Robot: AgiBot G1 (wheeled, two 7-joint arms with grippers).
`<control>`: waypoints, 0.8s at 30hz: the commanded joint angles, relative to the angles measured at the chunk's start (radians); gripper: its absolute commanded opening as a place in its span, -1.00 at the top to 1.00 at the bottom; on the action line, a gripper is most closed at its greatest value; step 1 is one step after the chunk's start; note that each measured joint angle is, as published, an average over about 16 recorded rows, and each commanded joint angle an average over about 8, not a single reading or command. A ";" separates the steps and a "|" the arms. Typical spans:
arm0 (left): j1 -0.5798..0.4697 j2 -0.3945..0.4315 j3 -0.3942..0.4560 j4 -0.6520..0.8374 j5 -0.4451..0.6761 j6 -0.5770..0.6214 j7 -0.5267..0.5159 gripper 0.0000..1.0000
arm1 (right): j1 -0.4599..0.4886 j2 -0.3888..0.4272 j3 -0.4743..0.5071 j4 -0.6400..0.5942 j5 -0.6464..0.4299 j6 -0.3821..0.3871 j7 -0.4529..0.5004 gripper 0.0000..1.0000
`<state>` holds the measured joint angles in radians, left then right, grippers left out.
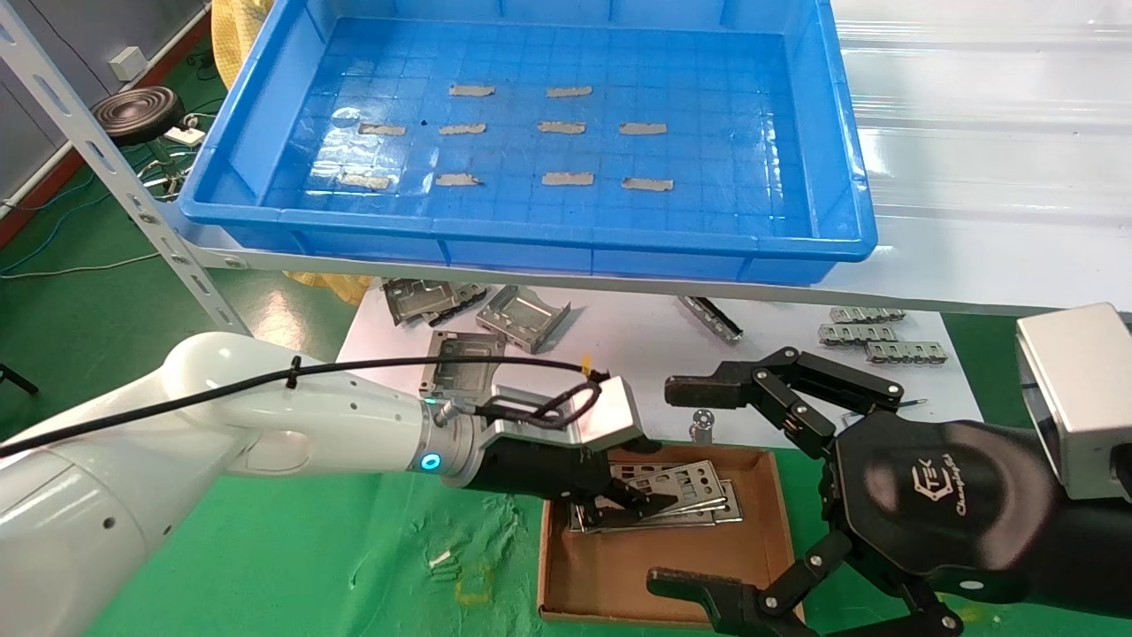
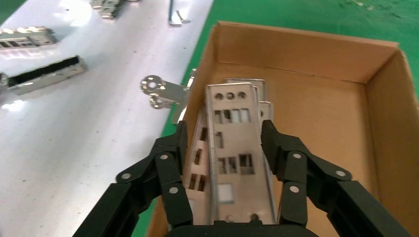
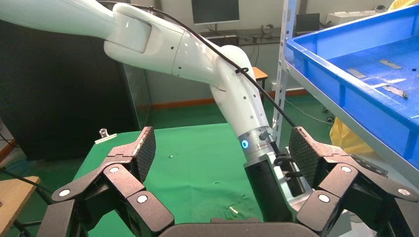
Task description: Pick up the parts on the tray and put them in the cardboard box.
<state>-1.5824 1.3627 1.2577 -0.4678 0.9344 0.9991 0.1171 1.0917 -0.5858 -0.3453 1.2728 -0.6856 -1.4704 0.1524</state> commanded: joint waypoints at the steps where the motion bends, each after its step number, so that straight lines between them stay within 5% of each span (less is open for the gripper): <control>1: -0.001 0.000 0.006 0.001 -0.009 -0.013 -0.005 -1.00 | 0.000 0.000 0.000 0.000 0.000 0.000 0.000 -1.00; 9: -0.014 -0.021 0.001 0.024 -0.064 0.041 0.011 -1.00 | 0.000 0.000 0.000 0.000 0.000 0.000 0.000 -1.00; 19: -0.002 -0.103 -0.077 0.075 -0.236 0.389 0.048 -1.00 | 0.000 0.000 0.000 0.000 0.000 0.000 0.000 -1.00; 24: 0.005 -0.117 -0.092 0.085 -0.271 0.451 0.054 -1.00 | 0.000 0.000 0.000 0.000 0.001 0.001 0.000 -1.00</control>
<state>-1.5799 1.2529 1.1733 -0.3879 0.6813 1.4184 0.1676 1.0916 -0.5855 -0.3455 1.2726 -0.6851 -1.4699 0.1522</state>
